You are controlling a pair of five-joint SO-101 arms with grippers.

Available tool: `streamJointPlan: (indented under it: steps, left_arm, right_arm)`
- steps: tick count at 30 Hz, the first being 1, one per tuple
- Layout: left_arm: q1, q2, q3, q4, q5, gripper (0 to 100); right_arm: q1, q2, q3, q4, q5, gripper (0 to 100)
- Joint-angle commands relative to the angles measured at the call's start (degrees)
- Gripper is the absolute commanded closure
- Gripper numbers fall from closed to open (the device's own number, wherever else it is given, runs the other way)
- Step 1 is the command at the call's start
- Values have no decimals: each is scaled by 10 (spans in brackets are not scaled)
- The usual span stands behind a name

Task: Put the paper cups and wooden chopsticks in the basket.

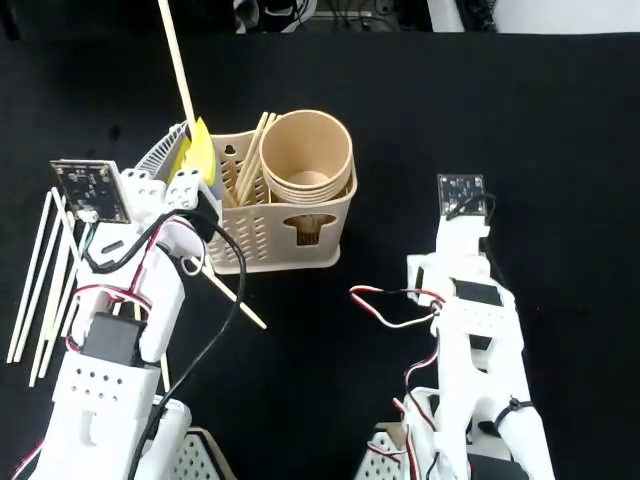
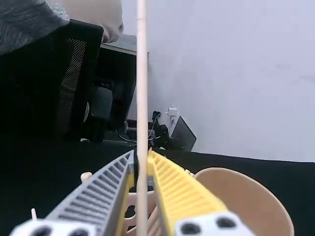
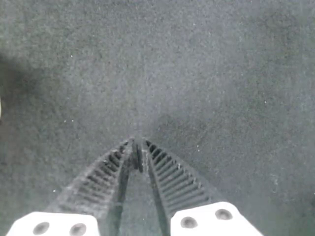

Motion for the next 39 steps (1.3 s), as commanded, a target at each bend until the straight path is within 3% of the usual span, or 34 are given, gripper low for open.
streamJointPlan:
  steps: [1, 8, 14, 24, 30, 36, 39]
  left_arm:
    - [-7, -8, -16, -11, 6, 967]
    - [-40, 7, -144, -11, 7, 967]
    - [-51, 112, -183, -16, 7, 967]
    - [-47, 200, -78, -149, 7, 967]
    - [-45, 196, -25, -162, 5, 966]
    - [-45, 170, -73, -4, 6, 805]
    - [-44, 139, -113, 89, 3, 797]
  right_arm:
    - [-4, -2, -4, -7, -3, 986]
    - [-4, -2, -4, -7, -3, 986]
    - [-4, -2, -4, -8, -3, 986]
    - [-4, -2, -4, -8, -3, 986]
    - [-4, -2, -4, -8, -3, 986]
    - [-4, -2, -4, -8, -3, 986]
    - [-4, -2, -4, -8, -3, 986]
